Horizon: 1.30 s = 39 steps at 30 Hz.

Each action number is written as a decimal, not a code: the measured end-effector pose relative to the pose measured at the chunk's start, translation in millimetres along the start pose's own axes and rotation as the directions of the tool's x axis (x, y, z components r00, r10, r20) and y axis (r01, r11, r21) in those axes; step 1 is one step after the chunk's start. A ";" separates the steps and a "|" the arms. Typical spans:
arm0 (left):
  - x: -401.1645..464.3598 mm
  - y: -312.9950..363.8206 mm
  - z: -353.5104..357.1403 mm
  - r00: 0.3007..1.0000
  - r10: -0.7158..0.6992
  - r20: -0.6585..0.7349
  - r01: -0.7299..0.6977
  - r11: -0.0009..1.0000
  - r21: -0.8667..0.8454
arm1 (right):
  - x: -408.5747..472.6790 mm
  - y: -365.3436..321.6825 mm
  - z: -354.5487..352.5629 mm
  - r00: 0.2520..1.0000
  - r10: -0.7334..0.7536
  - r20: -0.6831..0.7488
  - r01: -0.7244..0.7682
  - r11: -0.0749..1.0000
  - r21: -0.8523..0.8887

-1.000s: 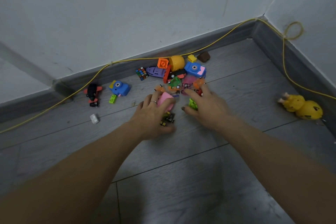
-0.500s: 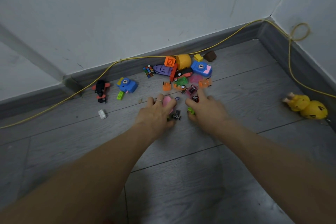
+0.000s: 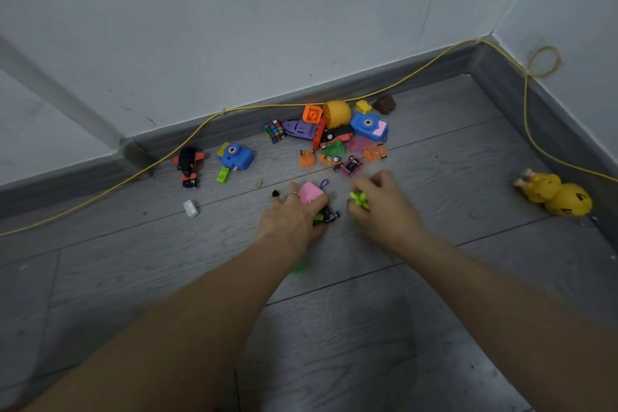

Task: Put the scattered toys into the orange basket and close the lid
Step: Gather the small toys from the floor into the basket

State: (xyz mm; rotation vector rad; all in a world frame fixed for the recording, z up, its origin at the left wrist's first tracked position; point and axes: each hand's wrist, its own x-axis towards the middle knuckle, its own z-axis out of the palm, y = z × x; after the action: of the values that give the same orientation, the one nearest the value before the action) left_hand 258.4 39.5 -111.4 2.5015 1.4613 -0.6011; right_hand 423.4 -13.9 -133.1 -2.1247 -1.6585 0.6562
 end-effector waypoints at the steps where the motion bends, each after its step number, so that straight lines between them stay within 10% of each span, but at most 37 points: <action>1: -0.3 0.5 0.5 1.000 -0.002 0.002 0.002 1.000 -0.006 | -3.2 0.0 3.2 0.998 -0.053 0.030 0.055 0.994 -0.093; 39: -43.7 -78.7 -15.5 0.997 0.012 -0.076 -0.022 0.992 -0.128 | -49.6 -30.2 37.3 0.928 -0.306 0.214 0.374 0.762 -0.528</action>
State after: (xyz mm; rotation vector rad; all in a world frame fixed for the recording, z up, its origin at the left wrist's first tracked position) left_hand 175.2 49.7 -75.1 2.4586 1.4529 -0.4003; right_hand 368.2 -54.7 -140.6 -2.0621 -2.4715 0.1802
